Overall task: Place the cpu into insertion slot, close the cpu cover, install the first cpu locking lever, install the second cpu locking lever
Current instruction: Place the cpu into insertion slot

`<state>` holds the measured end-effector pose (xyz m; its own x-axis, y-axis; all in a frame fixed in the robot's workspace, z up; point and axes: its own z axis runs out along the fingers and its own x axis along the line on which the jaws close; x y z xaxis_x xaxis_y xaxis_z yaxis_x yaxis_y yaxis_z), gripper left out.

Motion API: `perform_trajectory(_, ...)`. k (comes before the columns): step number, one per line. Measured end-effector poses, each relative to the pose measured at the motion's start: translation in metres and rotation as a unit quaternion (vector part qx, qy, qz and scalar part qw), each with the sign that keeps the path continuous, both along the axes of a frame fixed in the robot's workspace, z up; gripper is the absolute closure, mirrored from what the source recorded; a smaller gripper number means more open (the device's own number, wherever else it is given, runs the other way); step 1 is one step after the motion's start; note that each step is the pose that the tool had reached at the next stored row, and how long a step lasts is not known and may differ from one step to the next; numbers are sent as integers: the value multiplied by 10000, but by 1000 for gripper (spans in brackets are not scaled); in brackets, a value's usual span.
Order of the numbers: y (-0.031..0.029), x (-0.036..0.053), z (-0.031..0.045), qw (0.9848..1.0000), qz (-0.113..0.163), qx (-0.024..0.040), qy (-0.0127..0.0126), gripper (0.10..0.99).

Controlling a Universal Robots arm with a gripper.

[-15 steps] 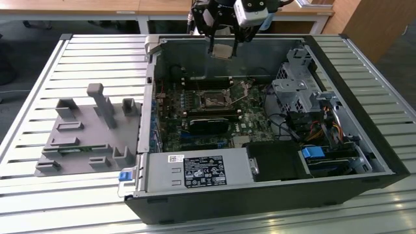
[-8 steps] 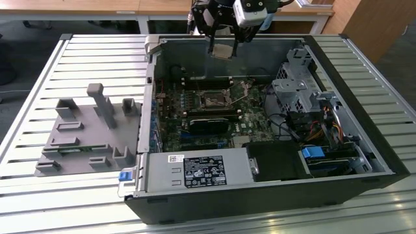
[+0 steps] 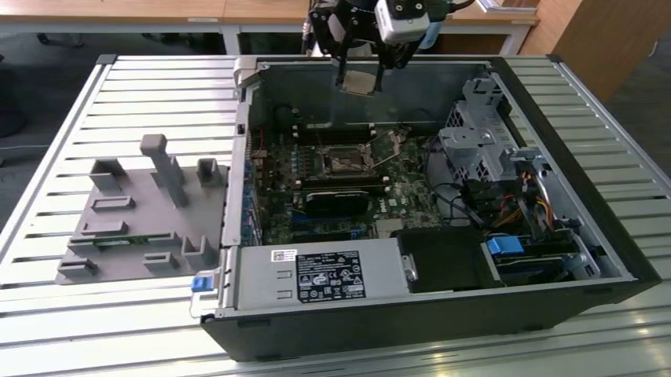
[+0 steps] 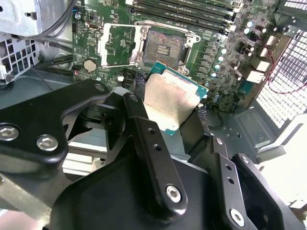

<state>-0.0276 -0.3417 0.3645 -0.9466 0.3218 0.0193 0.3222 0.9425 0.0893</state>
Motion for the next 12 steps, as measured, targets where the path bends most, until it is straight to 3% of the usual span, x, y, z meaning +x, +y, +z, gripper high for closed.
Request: perform_trajectory(12,0,0,-1,9999,-160,0,0,545)
